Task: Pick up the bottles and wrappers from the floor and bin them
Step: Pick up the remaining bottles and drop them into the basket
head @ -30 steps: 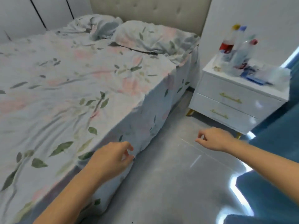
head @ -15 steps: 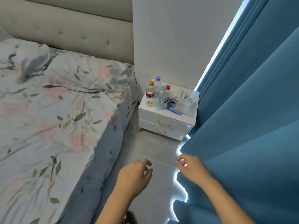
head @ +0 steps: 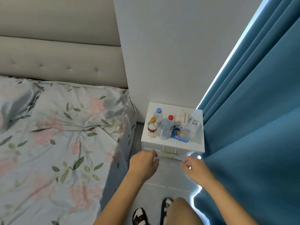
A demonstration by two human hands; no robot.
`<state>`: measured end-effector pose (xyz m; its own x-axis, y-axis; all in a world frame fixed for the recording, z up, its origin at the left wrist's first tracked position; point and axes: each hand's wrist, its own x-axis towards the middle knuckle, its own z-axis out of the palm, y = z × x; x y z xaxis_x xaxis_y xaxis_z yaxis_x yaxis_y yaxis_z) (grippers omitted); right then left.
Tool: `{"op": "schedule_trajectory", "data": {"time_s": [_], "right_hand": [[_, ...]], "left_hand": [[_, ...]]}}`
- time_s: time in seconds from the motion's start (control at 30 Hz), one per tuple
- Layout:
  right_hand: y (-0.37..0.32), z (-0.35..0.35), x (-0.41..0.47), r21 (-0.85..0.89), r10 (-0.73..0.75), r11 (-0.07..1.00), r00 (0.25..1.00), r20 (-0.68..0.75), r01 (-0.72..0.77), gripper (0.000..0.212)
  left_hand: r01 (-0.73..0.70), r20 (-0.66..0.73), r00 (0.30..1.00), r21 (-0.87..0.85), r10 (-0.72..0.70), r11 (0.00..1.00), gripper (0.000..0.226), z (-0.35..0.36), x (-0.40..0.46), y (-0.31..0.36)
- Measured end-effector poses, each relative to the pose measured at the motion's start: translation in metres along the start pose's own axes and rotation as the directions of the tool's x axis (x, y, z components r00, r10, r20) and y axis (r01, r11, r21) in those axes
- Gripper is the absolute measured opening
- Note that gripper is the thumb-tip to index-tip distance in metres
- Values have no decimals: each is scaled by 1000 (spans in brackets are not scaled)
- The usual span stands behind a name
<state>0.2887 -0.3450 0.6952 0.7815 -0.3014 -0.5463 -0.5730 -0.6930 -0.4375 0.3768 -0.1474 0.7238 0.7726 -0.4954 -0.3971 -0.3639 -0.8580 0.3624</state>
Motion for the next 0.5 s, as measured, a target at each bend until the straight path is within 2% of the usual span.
{"op": "schedule_trajectory", "data": {"time_s": [0.2,0.33,0.5], "right_hand": [[-36,-40,119,-223,-123,967,992,29,127,31],[-51,-52,196,-260,-185,948,982,28,186,33],[-60,-40,258,-280,-183,939,980,76,197,52]], "left_hand": [[67,30,997,130,-71,989,35,-27,119,-2],[126,-1,992,121,-127,985,34,-32,187,-13],[185,16,982,81,-187,979,49,-13,240,-33]]}}
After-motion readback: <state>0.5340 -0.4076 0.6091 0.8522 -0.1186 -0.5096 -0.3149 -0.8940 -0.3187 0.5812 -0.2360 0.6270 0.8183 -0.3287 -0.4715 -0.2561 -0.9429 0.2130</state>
